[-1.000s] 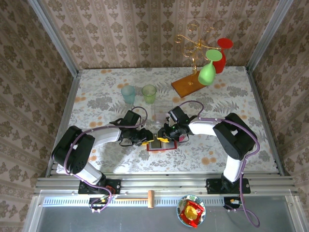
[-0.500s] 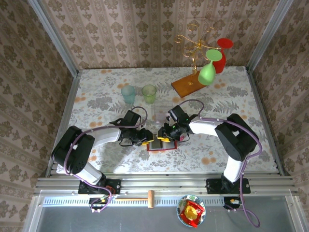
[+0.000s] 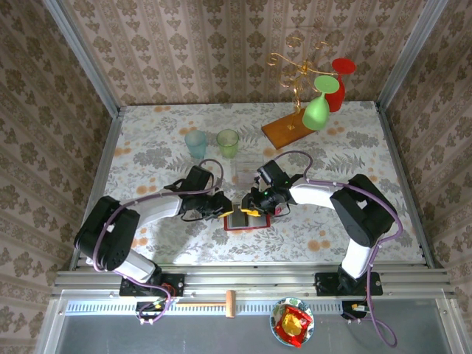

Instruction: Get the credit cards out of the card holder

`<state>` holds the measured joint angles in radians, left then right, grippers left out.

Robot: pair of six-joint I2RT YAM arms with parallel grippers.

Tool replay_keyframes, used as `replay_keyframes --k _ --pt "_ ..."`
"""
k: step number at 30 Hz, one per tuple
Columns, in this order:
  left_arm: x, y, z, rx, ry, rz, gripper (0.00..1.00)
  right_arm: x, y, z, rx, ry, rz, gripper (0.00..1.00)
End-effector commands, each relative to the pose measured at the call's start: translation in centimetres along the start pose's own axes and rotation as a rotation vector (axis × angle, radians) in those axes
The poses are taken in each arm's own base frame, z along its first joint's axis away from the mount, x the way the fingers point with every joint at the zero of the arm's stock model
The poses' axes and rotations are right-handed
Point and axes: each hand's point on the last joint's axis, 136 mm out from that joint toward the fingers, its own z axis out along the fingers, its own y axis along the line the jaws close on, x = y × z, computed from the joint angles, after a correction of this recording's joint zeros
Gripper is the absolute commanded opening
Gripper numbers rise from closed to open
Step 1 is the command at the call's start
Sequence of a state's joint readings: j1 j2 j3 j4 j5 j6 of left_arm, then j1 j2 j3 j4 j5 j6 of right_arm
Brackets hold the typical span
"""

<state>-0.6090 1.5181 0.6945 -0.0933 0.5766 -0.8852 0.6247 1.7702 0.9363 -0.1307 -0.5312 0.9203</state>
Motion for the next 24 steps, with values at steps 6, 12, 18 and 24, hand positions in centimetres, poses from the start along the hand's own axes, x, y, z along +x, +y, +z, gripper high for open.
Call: replay_keyframes --k 6,12,18,24 --pt "0.6 0.6 1.2 0.009 0.036 -0.020 0.14 0.6 0.7 0.6 -0.050 0.039 0.000 0.31" --pt "1.0 2.2 1.3 -0.066 0.047 -0.013 0.13 0.9 0.1 1.1 -0.041 0.057 0.012 0.31" --pt "1.3 2.9 1.6 -0.090 0.062 -0.016 0.13 0.9 -0.9 1.2 0.009 0.054 0.017 0.31" --pt "1.5 3.3 1.8 -0.098 0.069 -0.023 0.13 0.3 -1.2 0.7 0.055 0.025 -0.005 0.31"
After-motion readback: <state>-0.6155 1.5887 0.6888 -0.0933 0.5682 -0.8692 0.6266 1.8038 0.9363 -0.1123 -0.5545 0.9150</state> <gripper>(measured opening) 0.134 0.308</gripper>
